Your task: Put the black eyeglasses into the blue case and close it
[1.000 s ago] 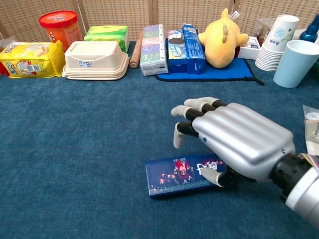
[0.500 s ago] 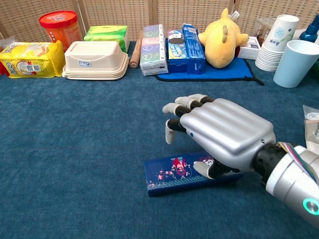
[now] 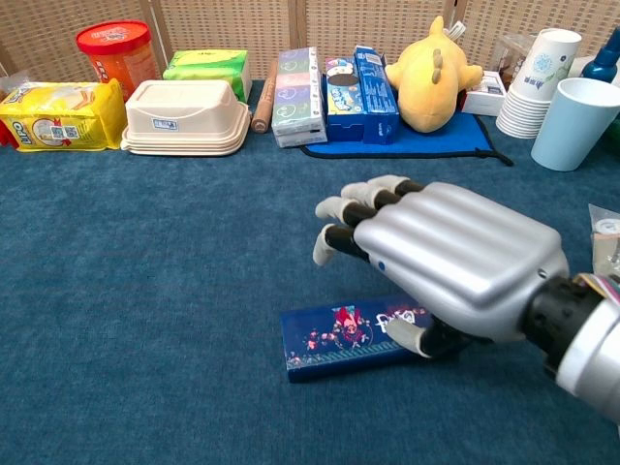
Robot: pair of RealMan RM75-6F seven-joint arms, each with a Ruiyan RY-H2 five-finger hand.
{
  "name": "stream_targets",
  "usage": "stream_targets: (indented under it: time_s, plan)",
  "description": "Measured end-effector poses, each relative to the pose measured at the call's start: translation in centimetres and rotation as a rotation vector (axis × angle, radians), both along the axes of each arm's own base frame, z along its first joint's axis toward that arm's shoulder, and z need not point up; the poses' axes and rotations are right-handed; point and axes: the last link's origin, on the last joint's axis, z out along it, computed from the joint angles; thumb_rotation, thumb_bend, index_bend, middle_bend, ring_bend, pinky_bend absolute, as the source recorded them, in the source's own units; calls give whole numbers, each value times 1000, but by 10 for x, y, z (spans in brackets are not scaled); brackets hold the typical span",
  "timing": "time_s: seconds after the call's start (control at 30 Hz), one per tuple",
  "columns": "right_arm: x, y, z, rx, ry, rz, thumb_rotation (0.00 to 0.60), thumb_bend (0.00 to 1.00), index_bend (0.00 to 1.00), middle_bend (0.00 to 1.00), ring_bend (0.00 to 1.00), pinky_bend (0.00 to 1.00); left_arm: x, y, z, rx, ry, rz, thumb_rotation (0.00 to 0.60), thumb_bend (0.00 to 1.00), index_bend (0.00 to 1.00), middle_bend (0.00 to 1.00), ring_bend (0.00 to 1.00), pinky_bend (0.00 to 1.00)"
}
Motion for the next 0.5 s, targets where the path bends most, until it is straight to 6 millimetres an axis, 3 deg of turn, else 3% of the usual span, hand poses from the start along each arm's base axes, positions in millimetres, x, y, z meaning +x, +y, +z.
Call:
stream_targets:
  time_s: [0.1, 0.5]
  plan:
    - [-3, 2, 1, 20, 54, -11, 600, 309, 0, 1, 0, 32, 0, 0, 1, 0, 1, -2, 600, 262, 0, 59, 0, 0]
    - [-4, -2, -2, 97, 166, -47, 600, 306, 0, 0, 0, 32, 0, 0, 2, 3, 3, 2, 600, 262, 0, 57, 0, 0]
